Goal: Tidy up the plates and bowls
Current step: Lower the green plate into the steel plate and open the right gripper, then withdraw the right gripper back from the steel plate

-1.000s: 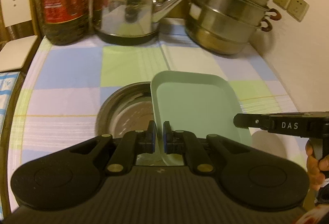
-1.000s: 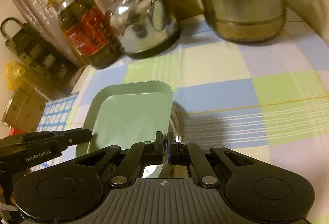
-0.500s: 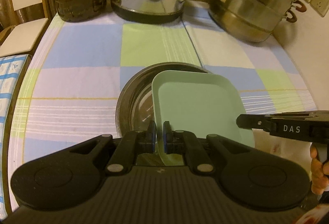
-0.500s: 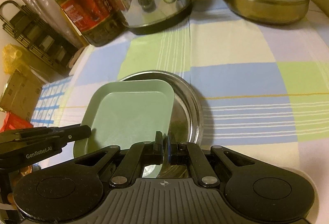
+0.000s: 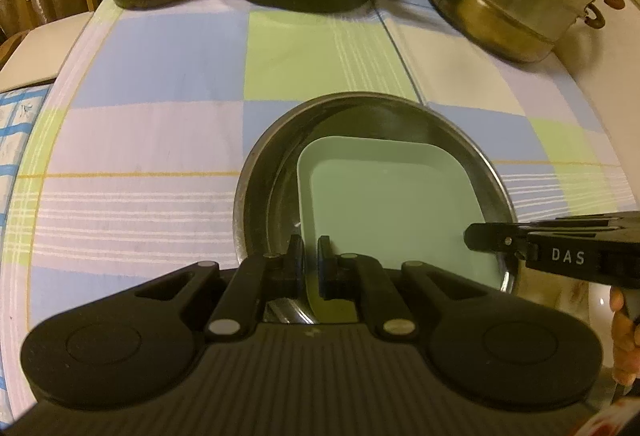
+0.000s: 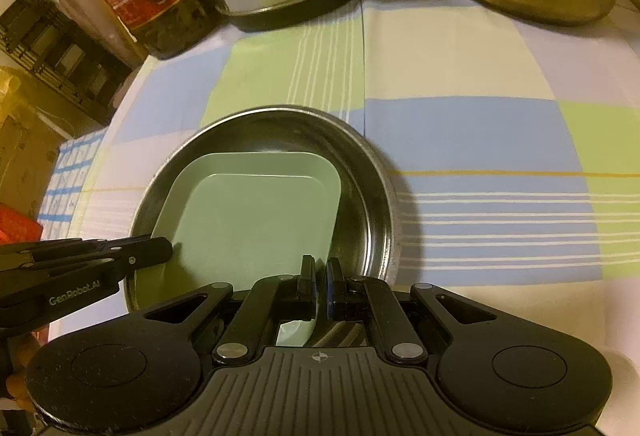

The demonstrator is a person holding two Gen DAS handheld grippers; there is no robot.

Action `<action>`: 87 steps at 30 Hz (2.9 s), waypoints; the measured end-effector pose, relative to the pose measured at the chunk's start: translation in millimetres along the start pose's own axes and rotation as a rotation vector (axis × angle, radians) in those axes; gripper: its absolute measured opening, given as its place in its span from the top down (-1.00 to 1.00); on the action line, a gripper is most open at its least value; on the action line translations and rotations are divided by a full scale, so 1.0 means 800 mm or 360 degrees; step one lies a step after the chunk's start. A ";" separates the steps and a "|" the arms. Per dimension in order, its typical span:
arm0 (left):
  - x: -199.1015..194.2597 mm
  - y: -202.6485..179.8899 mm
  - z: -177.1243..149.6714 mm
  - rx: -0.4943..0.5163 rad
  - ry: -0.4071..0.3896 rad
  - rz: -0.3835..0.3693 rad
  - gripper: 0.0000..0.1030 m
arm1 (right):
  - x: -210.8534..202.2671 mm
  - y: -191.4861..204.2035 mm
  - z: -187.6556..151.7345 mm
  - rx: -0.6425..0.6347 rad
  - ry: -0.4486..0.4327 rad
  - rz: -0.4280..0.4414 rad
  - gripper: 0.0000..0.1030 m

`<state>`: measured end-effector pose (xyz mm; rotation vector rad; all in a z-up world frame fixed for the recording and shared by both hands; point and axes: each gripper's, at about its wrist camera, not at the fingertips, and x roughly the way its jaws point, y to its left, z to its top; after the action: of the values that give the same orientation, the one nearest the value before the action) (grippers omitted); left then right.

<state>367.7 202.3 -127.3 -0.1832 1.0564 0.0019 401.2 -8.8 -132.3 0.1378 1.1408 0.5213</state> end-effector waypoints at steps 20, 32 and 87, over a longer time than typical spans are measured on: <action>-0.013 -0.004 0.003 0.0032 -0.0059 0.0039 0.74 | -0.019 0.010 0.000 -0.0016 -0.0127 -0.0026 0.13; -0.101 -0.029 -0.027 0.0037 -0.0182 0.0012 0.69 | -0.106 0.010 -0.036 0.0066 -0.0297 0.0102 0.05; -0.263 -0.183 -0.326 0.0106 -0.0167 -0.0037 0.62 | -0.327 -0.028 -0.381 0.0172 -0.0338 -0.0053 -0.11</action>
<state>51.7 37.3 -48.0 -0.1335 0.9486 -0.0441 54.5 -196.8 -52.0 0.2611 0.9619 0.4053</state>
